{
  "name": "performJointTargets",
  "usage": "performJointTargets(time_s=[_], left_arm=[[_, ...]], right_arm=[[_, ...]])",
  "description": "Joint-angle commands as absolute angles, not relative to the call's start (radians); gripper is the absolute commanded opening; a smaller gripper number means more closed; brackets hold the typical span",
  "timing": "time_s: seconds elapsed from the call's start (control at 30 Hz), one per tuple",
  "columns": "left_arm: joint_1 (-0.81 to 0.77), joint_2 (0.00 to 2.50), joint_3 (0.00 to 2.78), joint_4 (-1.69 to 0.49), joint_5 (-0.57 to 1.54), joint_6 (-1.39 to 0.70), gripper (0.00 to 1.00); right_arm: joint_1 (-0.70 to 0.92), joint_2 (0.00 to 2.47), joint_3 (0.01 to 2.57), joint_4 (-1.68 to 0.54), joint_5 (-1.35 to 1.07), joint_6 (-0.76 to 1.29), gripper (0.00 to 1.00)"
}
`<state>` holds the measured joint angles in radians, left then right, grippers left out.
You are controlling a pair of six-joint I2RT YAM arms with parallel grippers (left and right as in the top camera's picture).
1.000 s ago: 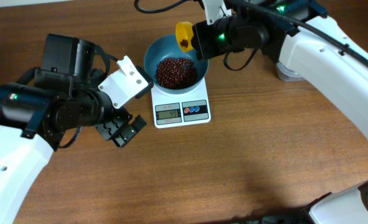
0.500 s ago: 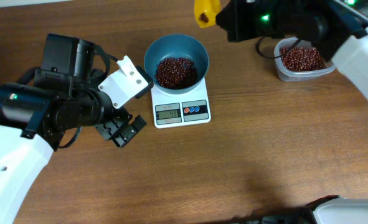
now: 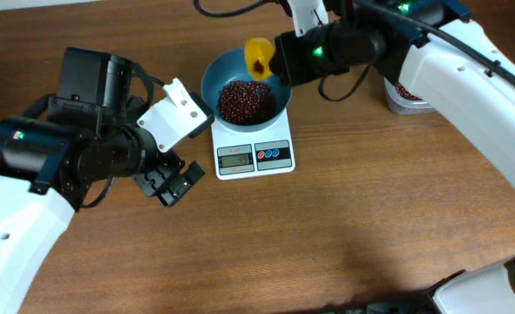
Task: Scoop item into bowl and weigh 50g on scale
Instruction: 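Tilt the scoop to pour a few beans into the bowl, then move the scoop back toward the bean tub with the right gripper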
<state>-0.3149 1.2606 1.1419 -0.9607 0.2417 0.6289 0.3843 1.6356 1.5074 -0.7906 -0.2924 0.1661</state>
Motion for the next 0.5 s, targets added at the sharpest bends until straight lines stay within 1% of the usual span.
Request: performJointTargets(time_s=[0.0, 0.07, 0.1, 0.17, 0.23, 0.3, 0.37, 0.43, 0.47], left_arm=[[-0.318, 1.256, 1.152, -0.959, 0.242, 0.641, 0.99], [-0.318, 1.256, 1.152, -0.959, 0.242, 0.641, 0.99], [-0.318, 1.256, 1.152, -0.959, 0.242, 0.641, 0.99], [-0.318, 1.256, 1.152, -0.959, 0.242, 0.641, 0.99], [-0.318, 1.256, 1.152, -0.959, 0.242, 0.641, 0.99], [-0.318, 1.256, 1.152, -0.959, 0.242, 0.641, 0.99], [-0.318, 1.256, 1.152, -0.959, 0.242, 0.641, 0.99], [-0.318, 1.256, 1.152, -0.959, 0.242, 0.641, 0.99], [-0.318, 1.256, 1.152, -0.959, 0.242, 0.641, 0.99]], right_arm=[[0.391, 1.611, 1.558, -0.731, -0.313, 0.173, 0.04], [0.399, 1.621, 1.546, -0.789, -0.204, 0.170, 0.04], [0.405, 1.629, 1.545, -0.817, -0.211, 0.169, 0.04], [0.406, 1.622, 1.562, -0.792, -0.257, 0.170, 0.04], [0.406, 1.636, 1.546, -0.838, -0.205, 0.169, 0.04], [0.408, 1.635, 1.568, -0.799, -0.258, 0.173, 0.04], [0.412, 1.643, 1.558, -0.853, -0.127, 0.173, 0.04], [0.417, 1.631, 1.591, -0.812, -0.205, 0.173, 0.04], [0.431, 1.631, 1.592, -0.816, -0.168, 0.173, 0.04]])
